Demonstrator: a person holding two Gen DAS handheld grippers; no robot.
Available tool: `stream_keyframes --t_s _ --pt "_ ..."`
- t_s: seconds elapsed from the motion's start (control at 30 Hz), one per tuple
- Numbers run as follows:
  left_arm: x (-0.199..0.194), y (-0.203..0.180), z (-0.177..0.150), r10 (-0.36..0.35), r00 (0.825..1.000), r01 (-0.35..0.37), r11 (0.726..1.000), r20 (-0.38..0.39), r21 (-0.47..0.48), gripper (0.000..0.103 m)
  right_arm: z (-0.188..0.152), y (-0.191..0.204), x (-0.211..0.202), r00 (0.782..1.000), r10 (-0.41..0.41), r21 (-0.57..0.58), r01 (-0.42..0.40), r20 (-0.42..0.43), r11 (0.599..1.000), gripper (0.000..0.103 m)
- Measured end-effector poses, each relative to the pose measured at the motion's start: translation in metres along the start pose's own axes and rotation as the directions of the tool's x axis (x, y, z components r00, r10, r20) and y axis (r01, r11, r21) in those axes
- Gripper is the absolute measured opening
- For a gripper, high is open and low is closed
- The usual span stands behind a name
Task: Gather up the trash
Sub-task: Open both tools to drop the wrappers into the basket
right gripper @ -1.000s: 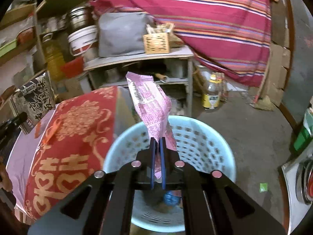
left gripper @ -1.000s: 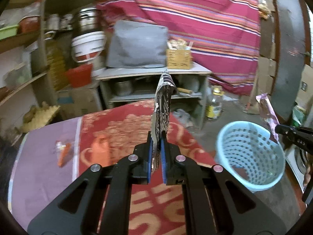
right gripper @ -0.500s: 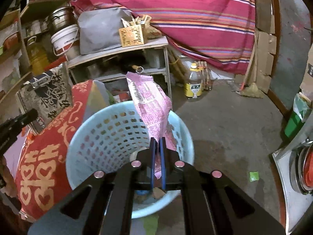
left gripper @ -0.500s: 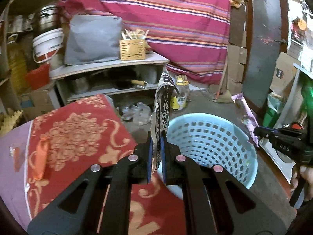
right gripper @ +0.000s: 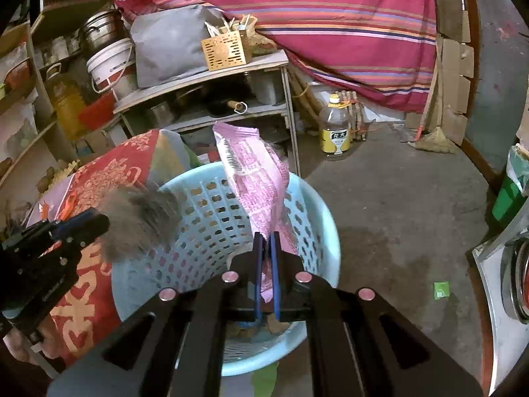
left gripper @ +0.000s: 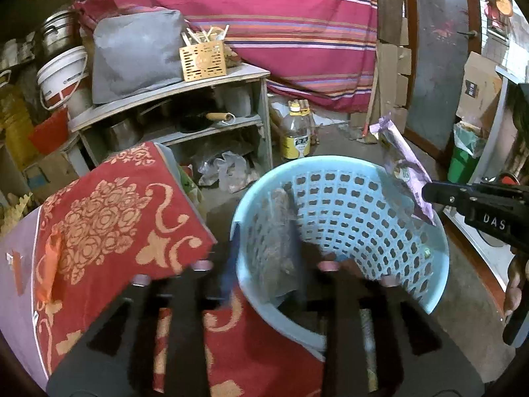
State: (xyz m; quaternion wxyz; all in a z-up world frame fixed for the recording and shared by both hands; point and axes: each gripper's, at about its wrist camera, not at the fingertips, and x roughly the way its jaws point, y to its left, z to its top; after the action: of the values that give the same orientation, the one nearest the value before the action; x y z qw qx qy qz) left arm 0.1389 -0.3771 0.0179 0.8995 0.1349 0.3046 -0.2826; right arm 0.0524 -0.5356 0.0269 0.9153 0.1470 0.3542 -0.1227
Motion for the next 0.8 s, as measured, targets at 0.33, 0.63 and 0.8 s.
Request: stream_keyframes --t_s 0.33,0.63,0.8 --pt "-0.039 0.048 -0.001 0.120 0.991 -0.117 0.992 0.062 -0.049 0.072 0.002 0.027 0.015 0.999 -0.003 -0.035 0.002 -0.035 0.999 0.008" --pt "-0.091 0.131 -0.013 0.239 0.966 -0.220 0.961 0.099 -0.169 0.093 0.000 0.049 0.037 0.993 -0.086 -0.035 0.084 -0.079 0.996 0.054" --pt "-0.116 0.180 -0.029 0.307 0.947 -0.276 0.928 0.093 -0.248 0.097 0.007 0.072 0.025 0.993 -0.116 -0.035 0.115 -0.025 0.993 0.075"
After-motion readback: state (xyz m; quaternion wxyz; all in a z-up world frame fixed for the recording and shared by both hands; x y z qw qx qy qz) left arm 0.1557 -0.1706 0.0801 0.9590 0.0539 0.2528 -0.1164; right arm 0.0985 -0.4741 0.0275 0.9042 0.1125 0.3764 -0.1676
